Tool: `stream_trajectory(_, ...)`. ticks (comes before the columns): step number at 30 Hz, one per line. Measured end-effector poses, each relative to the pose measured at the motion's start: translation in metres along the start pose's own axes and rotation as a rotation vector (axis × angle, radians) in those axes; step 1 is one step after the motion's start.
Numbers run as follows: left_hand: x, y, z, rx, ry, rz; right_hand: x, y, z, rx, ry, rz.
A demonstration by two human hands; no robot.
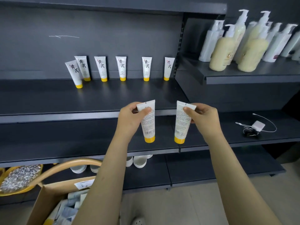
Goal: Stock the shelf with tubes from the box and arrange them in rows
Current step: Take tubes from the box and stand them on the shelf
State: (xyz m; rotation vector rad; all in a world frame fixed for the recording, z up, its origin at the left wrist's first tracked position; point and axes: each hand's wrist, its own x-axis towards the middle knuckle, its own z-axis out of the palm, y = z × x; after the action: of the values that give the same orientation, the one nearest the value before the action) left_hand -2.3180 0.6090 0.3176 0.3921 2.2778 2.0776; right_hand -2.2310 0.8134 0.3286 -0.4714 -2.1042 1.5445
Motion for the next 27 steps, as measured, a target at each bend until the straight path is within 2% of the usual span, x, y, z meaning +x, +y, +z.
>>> stream_trajectory(9,0.144,-0.011,0.011,0.002,0.008,0.061,0.141,0.005,0.043,0.033,0.051,-0.059)
stream_trajectory(13,0.186,-0.013,0.023,0.051,0.019,0.066,0.183,0.013,0.050,0.046,0.115,-0.050)
stream_trajectory(18,0.225,-0.027,0.038,0.157,0.060,0.073,0.228,0.033,0.061,0.003,0.105,-0.022)
stream_trajectory(27,0.270,-0.031,0.065,0.353,0.164,0.031,0.295,0.055,0.073,-0.268,0.097,-0.211)
